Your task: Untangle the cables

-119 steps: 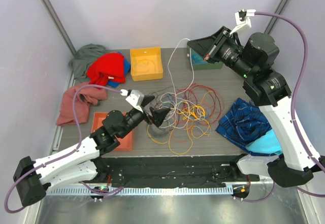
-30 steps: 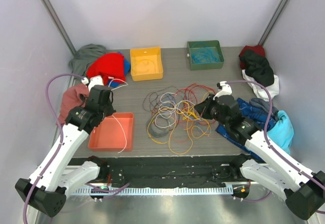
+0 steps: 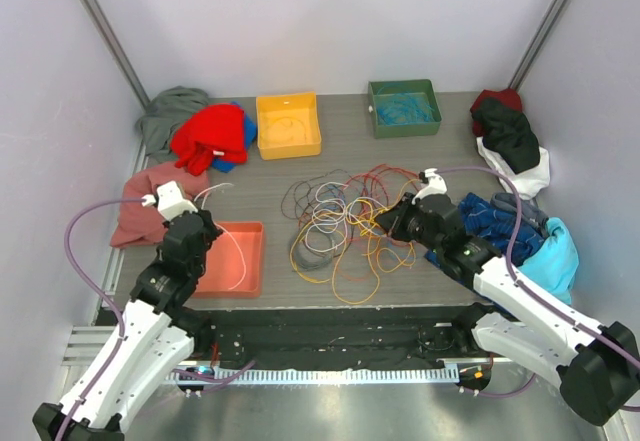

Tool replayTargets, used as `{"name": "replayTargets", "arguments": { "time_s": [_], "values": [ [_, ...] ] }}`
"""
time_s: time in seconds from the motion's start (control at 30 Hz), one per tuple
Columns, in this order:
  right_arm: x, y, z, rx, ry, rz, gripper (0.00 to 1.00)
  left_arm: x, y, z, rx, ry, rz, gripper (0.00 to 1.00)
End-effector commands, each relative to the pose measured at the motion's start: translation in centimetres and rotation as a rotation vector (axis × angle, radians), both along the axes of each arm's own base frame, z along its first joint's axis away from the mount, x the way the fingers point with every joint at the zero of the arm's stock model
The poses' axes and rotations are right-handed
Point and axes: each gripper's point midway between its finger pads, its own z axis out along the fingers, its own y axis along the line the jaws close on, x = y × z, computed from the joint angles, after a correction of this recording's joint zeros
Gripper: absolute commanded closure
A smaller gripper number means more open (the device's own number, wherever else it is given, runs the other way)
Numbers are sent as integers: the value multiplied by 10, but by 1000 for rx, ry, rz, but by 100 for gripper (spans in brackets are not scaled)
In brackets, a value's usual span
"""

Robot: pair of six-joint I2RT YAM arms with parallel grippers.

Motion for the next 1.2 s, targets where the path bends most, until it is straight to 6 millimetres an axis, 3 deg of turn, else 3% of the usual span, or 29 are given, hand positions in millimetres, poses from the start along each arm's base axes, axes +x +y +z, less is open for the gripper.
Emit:
{"name": "replayTargets", "arguments": {
  "time_s": [0.0,0.2,0.6,0.7,0.77,0.93,1.03,1.17],
  "values": [
    [5,6,7,40,-32,-1,99,-2,-14,32,-113,-66,-44,100],
    [5,5,-1,17,-17,3,99,-16,-24,49,-219,-123,-104,100],
    [2,3,-7,15,-8,-4,99,-21,-31,-42,-250,132,-50,100],
    [2,2,-8,10,-8,-5,99,-21,-23,-49,-197,179,-11,100],
    [2,3,-10,14,-5,-1,99,-17,-18,-44,-166,163,10,100],
    [1,9,-13,29,1,21,99,1,-17,-2,-140,60,6,100],
    [-6,25,-9,42,1,110,99,3,-28,-4,-118,157,-38,100],
    [-13,44,-5,10,-18,186,91,-4,-55,4,-172,256,-163,100]
  ]
}}
